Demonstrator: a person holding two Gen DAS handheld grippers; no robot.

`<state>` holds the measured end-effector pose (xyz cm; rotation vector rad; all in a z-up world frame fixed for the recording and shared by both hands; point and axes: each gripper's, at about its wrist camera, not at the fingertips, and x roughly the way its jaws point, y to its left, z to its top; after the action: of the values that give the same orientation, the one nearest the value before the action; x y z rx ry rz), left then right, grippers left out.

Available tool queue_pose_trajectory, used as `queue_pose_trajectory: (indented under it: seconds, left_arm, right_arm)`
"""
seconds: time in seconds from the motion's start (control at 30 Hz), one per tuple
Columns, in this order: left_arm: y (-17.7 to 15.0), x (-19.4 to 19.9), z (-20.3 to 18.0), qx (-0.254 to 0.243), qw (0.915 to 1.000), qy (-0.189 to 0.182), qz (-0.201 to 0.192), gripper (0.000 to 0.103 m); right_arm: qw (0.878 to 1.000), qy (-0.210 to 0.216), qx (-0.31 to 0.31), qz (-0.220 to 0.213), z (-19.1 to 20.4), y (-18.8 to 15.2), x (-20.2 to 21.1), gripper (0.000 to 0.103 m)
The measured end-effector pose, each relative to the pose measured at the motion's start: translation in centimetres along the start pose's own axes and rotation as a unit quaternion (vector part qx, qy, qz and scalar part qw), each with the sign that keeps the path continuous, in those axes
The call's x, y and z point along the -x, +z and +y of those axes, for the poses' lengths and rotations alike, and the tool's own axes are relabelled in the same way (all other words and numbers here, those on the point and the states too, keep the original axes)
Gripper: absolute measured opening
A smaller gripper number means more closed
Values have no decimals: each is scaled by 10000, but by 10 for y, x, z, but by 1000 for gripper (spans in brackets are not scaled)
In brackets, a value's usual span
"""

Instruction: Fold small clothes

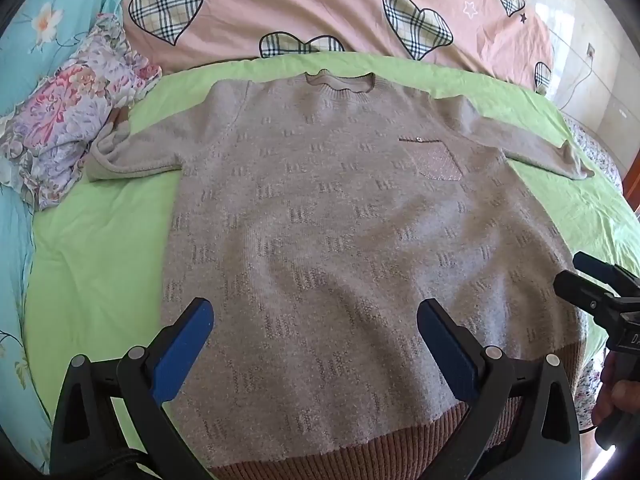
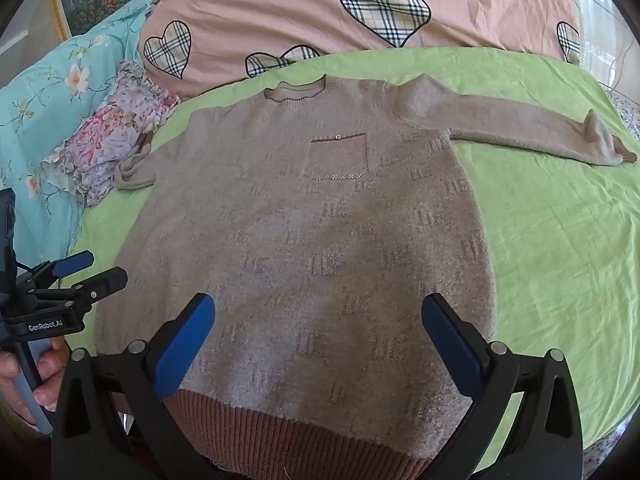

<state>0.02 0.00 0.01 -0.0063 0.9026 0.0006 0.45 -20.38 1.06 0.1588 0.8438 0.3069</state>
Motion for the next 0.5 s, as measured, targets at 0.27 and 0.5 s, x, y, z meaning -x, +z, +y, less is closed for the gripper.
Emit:
queue_pose_trajectory:
  seconds: [0.27,0.5]
  left_arm:
    - [5,1,-2,-1,10000,-15,1,102]
    - [3,2,2,21,10000,-22,2,102]
  right_arm:
    - [9999,98,65,-17,7,-1,-2,103]
    - [9999,108,81,9,10,-1,-4,103]
